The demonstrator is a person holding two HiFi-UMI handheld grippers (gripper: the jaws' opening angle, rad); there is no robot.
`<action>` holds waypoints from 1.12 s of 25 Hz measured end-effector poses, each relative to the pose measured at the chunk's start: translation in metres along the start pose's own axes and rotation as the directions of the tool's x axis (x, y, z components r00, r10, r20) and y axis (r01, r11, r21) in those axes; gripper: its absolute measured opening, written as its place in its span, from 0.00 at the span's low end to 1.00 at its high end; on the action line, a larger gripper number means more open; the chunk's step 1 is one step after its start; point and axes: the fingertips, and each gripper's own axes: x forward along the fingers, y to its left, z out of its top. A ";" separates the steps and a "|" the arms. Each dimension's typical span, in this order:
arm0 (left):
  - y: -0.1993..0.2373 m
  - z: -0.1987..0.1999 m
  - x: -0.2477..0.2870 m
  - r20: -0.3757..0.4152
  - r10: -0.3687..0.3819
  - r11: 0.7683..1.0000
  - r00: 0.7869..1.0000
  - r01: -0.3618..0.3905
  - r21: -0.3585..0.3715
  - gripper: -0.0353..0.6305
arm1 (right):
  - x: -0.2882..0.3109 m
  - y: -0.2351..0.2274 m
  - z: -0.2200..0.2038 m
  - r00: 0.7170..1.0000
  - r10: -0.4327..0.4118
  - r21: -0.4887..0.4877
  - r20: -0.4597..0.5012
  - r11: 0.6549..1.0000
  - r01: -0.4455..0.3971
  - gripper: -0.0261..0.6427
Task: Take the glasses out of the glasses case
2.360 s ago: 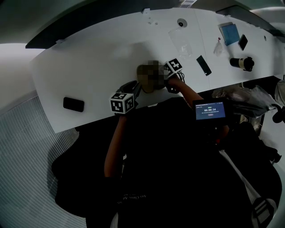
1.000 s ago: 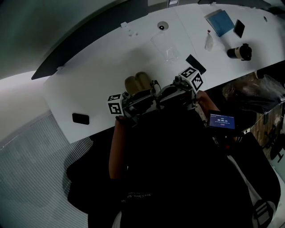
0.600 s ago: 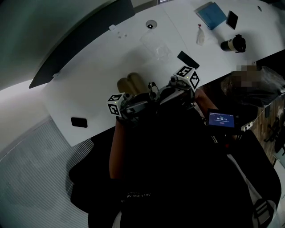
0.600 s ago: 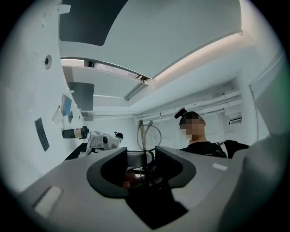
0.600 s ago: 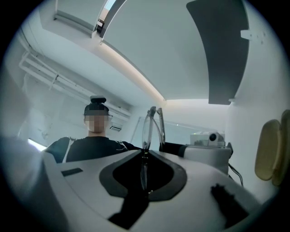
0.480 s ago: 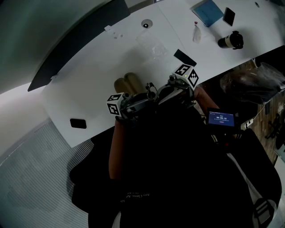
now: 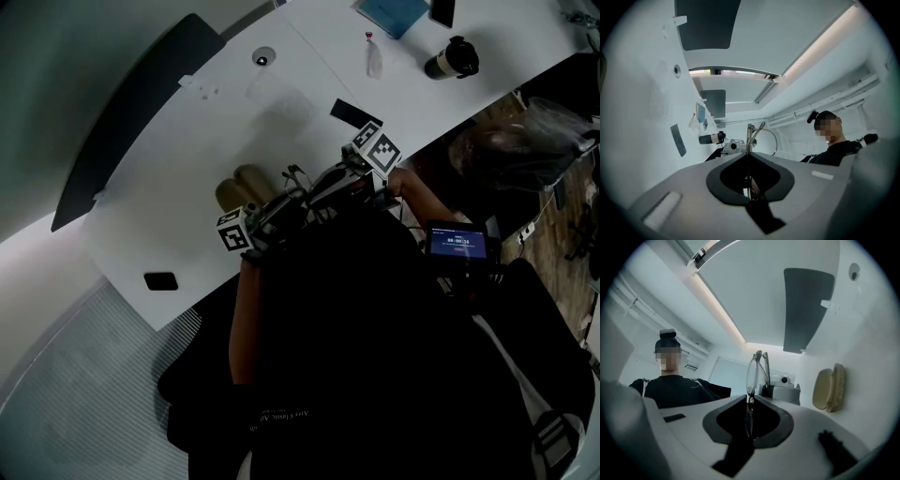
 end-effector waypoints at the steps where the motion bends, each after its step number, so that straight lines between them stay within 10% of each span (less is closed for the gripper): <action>1: 0.007 -0.002 -0.002 -0.006 0.027 1.000 1.000 -0.027 0.000 0.09 | -0.003 -0.006 -0.002 1.000 -0.025 0.003 0.010 1.000 0.025 0.11; 7: 0.029 -0.009 -0.010 0.004 0.139 0.990 0.990 -0.139 -0.004 0.08 | -0.011 -0.029 -0.011 0.996 -0.078 0.050 0.033 0.996 0.077 0.11; 12: 0.004 -0.003 -0.013 0.050 0.033 0.998 0.998 -0.036 0.044 0.08 | -0.013 -0.013 -0.006 0.998 -0.007 -0.042 0.066 0.999 0.010 0.16; 16: 0.015 0.012 -0.026 0.113 0.062 0.997 0.992 -0.067 0.045 0.08 | -0.048 -0.032 0.015 0.963 -0.165 -0.092 0.212 0.978 0.188 0.17; 19: 0.072 0.021 -0.035 0.174 0.289 0.956 0.941 -0.275 -0.104 0.08 | -0.089 -0.049 0.028 0.875 -0.336 -0.096 0.350 0.916 0.390 0.17; 23: 0.134 0.021 -0.044 0.191 0.523 0.838 0.831 -0.460 -0.294 0.09 | -0.115 -0.046 0.039 0.785 -0.428 -0.130 0.448 0.837 0.531 0.17; 28: 0.179 0.019 -0.033 0.164 0.572 0.810 0.804 -0.521 -0.271 0.09 | -0.112 -0.037 0.048 0.748 -0.426 -0.207 0.508 0.783 0.586 0.17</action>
